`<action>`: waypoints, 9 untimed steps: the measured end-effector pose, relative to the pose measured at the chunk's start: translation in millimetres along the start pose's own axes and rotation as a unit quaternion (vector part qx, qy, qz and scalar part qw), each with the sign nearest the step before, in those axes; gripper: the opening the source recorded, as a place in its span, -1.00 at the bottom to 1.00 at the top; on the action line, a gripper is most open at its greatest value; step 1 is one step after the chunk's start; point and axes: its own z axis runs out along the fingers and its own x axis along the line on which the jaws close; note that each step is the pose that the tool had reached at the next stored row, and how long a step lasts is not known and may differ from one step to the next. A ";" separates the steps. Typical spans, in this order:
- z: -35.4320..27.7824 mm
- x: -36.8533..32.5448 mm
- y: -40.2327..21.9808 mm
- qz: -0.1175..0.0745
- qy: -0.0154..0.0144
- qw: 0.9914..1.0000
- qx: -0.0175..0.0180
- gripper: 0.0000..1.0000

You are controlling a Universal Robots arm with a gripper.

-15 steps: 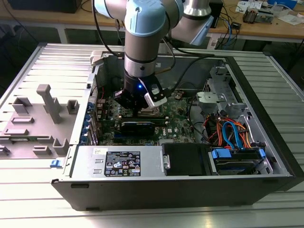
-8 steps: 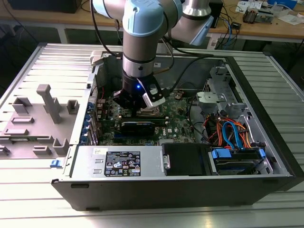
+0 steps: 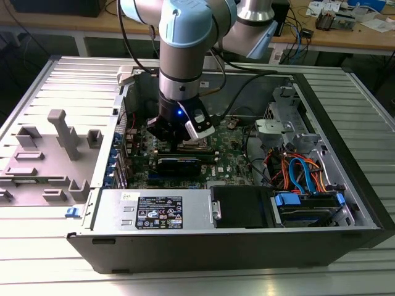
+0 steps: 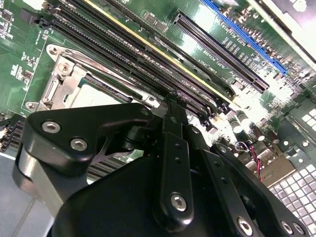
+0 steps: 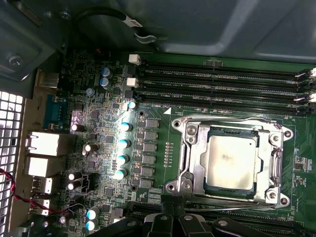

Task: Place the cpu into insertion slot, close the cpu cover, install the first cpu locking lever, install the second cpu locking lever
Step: 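Install the second cpu locking lever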

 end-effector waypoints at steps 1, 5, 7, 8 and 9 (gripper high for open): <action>0.0 0.0 0.0 0.000 0.000 1.000 0.000 -0.79; 1.6 0.1 0.0 -0.001 -0.001 1.000 -0.010 -0.79; -1.5 1.7 0.2 -0.001 -0.002 1.000 -0.020 -0.79; -6.3 2.0 0.4 -0.001 -0.002 1.000 -0.020 -0.79; -7.4 2.0 0.5 -0.001 -0.002 1.000 -0.020 -0.79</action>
